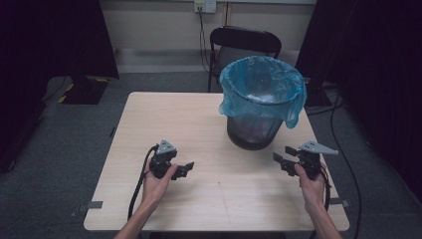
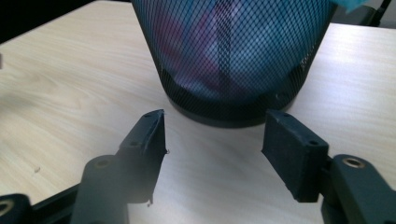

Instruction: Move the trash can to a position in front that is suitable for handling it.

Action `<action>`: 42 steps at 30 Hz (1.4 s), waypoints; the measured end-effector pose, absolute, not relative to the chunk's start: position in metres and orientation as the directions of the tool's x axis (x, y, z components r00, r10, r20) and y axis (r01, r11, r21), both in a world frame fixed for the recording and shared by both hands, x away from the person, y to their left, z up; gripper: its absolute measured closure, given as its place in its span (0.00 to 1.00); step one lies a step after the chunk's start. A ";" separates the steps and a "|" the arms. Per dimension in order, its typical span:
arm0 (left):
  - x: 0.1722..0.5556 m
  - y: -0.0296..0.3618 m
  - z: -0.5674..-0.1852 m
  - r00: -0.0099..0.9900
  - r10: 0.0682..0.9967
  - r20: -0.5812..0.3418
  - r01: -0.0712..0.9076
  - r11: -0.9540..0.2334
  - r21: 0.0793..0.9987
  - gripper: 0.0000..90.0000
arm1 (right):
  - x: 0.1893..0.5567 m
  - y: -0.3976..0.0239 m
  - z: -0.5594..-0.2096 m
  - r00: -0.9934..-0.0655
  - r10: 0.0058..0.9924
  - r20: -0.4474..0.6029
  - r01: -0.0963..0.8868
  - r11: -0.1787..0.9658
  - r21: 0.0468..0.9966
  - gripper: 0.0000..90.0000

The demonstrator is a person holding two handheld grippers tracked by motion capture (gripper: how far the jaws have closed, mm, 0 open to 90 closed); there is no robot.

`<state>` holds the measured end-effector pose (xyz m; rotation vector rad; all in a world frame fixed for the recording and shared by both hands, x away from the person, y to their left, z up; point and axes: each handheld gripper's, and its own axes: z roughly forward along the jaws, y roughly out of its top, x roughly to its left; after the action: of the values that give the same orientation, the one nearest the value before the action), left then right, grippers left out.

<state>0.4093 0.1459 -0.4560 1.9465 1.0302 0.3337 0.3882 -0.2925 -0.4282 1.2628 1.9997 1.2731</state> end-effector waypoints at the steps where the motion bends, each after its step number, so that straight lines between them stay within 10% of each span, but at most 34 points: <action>1: 0.414 0.142 -0.455 0.619 0.771 -0.150 0.527 -0.266 0.807 0.19 | 0.394 -0.293 -0.428 -0.475 0.876 0.083 0.462 0.168 0.871 0.46; 10: 0.465 0.122 -0.444 0.590 0.773 -0.232 0.537 -0.162 0.828 0.21 | 0.413 -0.305 -0.419 -0.438 0.894 0.092 0.481 0.147 0.864 0.30; 42: 0.604 0.052 -0.409 0.556 0.813 -0.171 0.457 -0.128 0.880 0.20 | 0.534 -0.344 -0.401 -0.172 0.982 0.082 0.460 0.007 0.888 0.26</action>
<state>0.6040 0.0519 -0.4092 1.7662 1.0551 0.4348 0.5344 -0.3442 -0.4009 1.4910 1.6880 1.1154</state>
